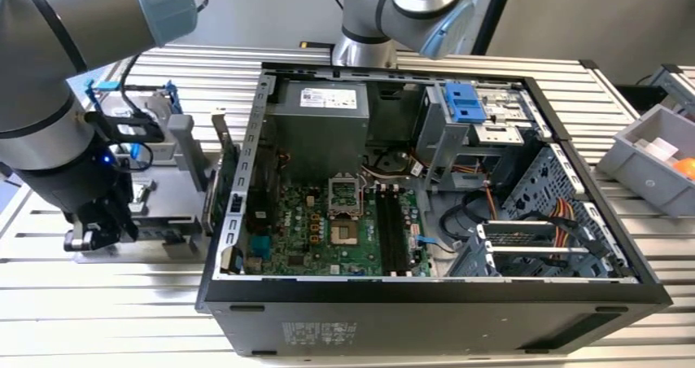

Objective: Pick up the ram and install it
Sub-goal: 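Pick up the ram and move it above insertion slot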

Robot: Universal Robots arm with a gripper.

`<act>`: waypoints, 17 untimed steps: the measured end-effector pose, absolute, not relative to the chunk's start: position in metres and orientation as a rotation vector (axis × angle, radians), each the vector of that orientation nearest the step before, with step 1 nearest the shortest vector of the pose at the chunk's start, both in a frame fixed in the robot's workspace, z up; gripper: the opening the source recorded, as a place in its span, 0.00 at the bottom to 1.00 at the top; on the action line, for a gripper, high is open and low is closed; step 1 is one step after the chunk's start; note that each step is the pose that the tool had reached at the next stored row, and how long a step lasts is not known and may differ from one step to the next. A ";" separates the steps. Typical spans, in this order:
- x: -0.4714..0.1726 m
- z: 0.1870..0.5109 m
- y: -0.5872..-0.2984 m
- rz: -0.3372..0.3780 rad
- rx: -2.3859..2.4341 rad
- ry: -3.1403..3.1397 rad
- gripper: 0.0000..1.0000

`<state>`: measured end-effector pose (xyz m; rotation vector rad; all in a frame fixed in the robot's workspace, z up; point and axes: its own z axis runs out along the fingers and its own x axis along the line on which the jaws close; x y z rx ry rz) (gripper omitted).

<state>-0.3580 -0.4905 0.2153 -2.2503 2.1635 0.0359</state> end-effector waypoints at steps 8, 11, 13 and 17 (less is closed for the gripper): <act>-0.358 0.224 -0.490 0.041 -2.235 2.174 0.00; -0.358 0.228 -0.490 0.046 -2.220 2.183 0.00; -0.358 0.230 -0.490 0.048 -2.213 2.189 0.00; -0.358 0.235 -0.490 0.050 -2.206 2.193 0.00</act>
